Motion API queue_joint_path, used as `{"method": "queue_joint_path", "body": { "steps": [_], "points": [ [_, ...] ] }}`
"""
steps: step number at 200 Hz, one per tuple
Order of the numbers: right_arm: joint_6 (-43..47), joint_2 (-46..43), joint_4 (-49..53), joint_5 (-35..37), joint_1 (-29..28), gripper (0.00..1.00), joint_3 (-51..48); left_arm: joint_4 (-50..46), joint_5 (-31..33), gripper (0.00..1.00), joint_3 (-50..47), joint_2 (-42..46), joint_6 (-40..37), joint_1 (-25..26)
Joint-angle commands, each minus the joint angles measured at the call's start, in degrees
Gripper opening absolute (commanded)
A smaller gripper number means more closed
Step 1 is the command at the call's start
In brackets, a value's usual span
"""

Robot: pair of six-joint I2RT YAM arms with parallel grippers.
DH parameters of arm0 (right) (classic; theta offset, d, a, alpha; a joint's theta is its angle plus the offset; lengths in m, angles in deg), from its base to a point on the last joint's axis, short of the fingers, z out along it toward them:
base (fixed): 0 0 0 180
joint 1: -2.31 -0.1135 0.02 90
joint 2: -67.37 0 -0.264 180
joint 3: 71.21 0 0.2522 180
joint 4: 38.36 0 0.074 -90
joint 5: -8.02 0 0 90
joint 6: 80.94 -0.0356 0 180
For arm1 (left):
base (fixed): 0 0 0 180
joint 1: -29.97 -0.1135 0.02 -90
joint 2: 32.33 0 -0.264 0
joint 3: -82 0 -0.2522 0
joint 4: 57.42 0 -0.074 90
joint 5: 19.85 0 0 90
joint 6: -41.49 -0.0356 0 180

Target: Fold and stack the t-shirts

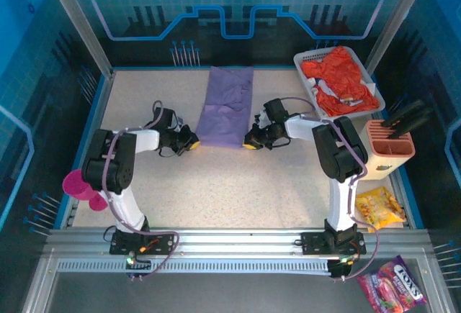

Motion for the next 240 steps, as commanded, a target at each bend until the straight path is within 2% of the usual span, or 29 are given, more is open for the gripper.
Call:
{"method": "queue_joint_path", "body": {
  "steps": [1,57,81,118,134,155,168,191,222,240],
  "points": [
    [2.03,-4.58,3.52,-0.82,0.62,0.01,-2.45,-1.57,3.22,0.0,-3.99,6.65,-1.0,0.92],
    [3.96,-11.63,5.03,0.12,0.03,0.0,-10.9,-1.49,8.7,0.0,-14.82,19.93,4.8,9.0],
    [4.67,-14.47,5.36,0.76,-0.78,0.0,-14.48,-2.66,13.03,0.0,-18.82,24.53,8.35,13.71],
    [5.48,-18.99,6.01,1.35,-1.45,0.0,-20.28,-4.49,16.75,0.0,-24.35,31.3,11.78,17.2],
    [6.29,-20.01,6.62,1.45,-1.97,0.0,-21.79,-5.13,18.13,0.16,-26.33,34.27,12.84,18.31],
    [6.84,-20.23,6.2,1.12,-2.37,0.0,-23.26,-4.02,18.46,0.46,-28.76,36.56,12.93,18.42],
    [6.75,-19.88,5.32,0.45,-2.37,0.0,-23.8,-2.98,17.81,0.54,-29.28,36.78,12.0,18.38],
    [6.79,-19.26,5.03,0.17,-2.46,0.0,-23.85,-0.05,15.14,0.62,-29.43,34.54,10.52,18.39],
    [7.09,-18.94,5.35,0.72,-2.36,0.0,-23.33,6.5,10.2,0.63,-27.9,29.05,9.16,18.4],
    [7.13,-18.7,5.43,0.67,-2.3,0.0,-23.29,6.66,8.07,0.58,-25.45,26.46,6.97,18.43]
  ]
}}
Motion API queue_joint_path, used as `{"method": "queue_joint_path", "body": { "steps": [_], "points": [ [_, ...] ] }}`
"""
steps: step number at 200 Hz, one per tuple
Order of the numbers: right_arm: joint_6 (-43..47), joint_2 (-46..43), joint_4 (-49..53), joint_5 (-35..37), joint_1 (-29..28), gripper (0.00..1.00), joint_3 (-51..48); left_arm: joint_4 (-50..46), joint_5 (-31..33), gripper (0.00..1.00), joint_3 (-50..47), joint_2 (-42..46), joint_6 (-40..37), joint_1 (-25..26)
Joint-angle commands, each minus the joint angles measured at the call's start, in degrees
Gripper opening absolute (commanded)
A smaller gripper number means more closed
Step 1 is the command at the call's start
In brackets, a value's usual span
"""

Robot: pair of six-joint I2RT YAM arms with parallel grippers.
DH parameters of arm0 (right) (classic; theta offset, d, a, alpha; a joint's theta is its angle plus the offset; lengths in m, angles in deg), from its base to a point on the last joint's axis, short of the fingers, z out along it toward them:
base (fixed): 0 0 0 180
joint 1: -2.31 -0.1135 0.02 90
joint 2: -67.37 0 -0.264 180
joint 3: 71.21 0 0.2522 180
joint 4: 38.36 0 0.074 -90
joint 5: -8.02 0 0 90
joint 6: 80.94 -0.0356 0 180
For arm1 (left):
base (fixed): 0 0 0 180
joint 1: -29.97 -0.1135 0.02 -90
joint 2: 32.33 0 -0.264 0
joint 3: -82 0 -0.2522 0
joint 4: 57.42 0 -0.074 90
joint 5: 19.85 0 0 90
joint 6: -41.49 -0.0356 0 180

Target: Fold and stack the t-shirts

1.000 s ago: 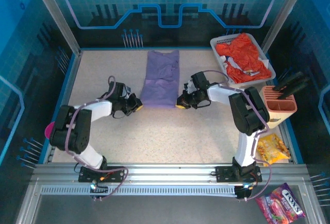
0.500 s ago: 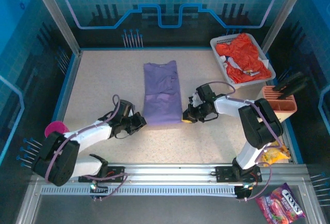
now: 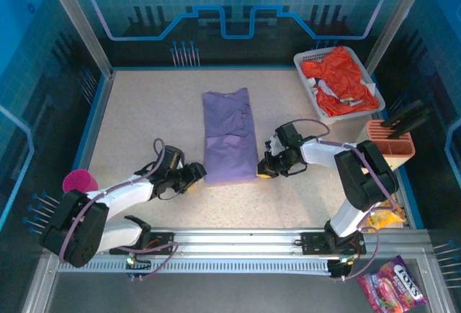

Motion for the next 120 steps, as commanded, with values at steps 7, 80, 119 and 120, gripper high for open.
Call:
{"method": "queue_joint_path", "body": {
  "steps": [7,80,119,120],
  "points": [
    [1.14,0.71,0.91,0.29,-0.6,0.0,-0.03,7.93,-7.38,0.56,2.92,-6.35,-4.38,0.83],
    [1.32,-0.01,1.45,0.18,0.02,0.0,-0.31,6.56,-17.0,0.56,6.53,-6.54,-5.72,0.83],
    [1.58,-0.01,1.66,0.22,0.08,0.0,-0.32,2.97,-19.49,0.53,9.2,-7.54,-7.56,0.73],
    [1.59,-0.01,1.66,0.24,0.09,0.0,-0.33,3.06,-19.62,0.53,9.2,-7.59,-7.5,0.75]
  ]
}}
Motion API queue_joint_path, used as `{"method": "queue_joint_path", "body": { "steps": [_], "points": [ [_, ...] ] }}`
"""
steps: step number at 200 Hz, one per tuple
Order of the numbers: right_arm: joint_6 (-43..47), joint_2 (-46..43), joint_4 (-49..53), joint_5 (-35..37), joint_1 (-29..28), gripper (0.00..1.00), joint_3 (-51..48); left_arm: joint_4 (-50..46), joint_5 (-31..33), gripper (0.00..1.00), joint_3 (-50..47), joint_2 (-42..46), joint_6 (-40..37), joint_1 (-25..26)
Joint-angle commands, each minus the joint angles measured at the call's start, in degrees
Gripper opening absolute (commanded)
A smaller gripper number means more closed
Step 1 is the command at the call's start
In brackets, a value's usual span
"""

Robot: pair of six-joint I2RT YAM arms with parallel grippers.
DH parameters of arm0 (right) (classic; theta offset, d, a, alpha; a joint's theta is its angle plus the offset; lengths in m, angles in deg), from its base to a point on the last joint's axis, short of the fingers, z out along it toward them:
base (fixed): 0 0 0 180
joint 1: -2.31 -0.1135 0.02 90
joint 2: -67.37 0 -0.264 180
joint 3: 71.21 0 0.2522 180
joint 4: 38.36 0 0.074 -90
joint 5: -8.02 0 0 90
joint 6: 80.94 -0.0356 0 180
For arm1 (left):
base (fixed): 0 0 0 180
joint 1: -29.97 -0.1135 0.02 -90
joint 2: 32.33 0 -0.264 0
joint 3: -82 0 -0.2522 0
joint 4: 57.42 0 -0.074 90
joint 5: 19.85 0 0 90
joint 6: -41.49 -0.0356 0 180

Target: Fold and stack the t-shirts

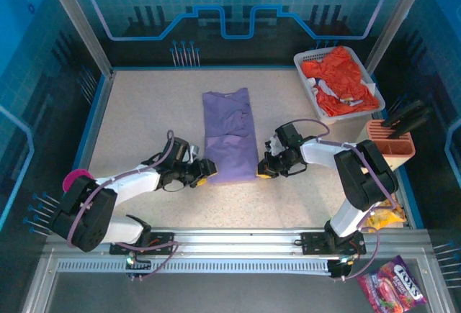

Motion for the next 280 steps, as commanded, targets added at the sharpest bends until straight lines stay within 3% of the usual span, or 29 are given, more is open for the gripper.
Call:
{"method": "queue_joint_path", "body": {
  "steps": [1,77,110,189,280],
  "points": [
    [1.35,-0.21,1.68,0.21,0.08,0.0,-0.33,2.21,-6.55,0.53,2.29,-1.47,-2.02,0.06],
    [1.69,-0.6,2.25,0.35,0.26,0.0,-0.32,-16.15,0.82,0.51,5.31,1.11,-9.23,-0.67],
    [1.72,-0.48,2.34,0.31,0.44,0.0,-0.33,-17.14,0.47,0.52,3.44,1.45,-8.56,-0.79],
    [1.71,-0.15,1.96,0.29,0.52,0.0,-0.68,-7.58,-1.1,0.52,2.76,-6.18,-5.41,-1.47],
    [1.53,0.23,1.29,-0.32,0.54,0.0,-0.95,6.27,-0.32,0.41,0.71,-10.08,0.74,-1.54]
  ]
}}
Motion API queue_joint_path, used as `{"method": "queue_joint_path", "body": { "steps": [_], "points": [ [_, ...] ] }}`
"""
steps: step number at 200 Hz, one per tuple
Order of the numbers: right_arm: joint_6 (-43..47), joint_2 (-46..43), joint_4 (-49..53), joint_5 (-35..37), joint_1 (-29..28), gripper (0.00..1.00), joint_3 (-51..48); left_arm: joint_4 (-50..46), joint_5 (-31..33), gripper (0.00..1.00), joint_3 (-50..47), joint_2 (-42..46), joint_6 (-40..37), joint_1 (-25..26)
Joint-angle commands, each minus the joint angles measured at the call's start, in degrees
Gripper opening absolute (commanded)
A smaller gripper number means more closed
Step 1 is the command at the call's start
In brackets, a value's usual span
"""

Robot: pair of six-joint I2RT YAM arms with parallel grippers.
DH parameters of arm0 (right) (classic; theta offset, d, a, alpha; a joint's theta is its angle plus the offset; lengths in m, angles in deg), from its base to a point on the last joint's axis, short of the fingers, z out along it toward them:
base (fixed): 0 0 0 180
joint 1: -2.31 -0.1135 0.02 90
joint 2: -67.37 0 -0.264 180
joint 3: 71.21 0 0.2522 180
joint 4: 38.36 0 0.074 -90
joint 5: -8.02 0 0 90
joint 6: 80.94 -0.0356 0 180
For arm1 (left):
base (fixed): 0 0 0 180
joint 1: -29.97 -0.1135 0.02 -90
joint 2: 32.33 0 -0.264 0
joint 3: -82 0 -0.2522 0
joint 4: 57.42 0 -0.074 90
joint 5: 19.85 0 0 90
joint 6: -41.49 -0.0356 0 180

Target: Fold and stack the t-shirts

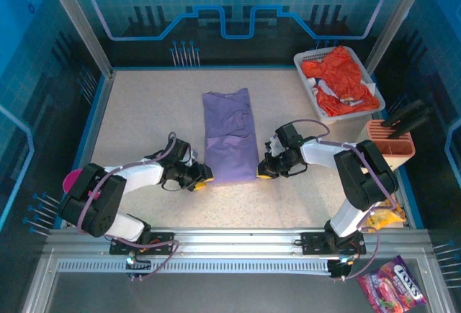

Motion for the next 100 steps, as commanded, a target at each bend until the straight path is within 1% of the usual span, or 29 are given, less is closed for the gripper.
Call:
{"method": "queue_joint_path", "body": {
  "steps": [1,43,72,100],
  "points": [
    [0.68,0.23,1.12,-0.23,0.49,0.0,-0.6,12.56,0.9,0.41,-1.04,-3.56,1.74,0.49],
    [0.76,0.4,1.23,-0.23,0.57,0.0,-0.39,16.27,0.64,0.39,-0.77,-5.43,3.17,0.51],
    [0.68,0.39,1.05,-0.24,0.57,0.0,-0.24,19.68,0.39,0.36,-0.86,-6.72,4.5,0.49],
    [0.76,0.36,1.35,-0.32,0.57,0.0,0.0,20.73,0.55,0.34,-0.6,-7.55,4.8,0.52]
  ]
}}
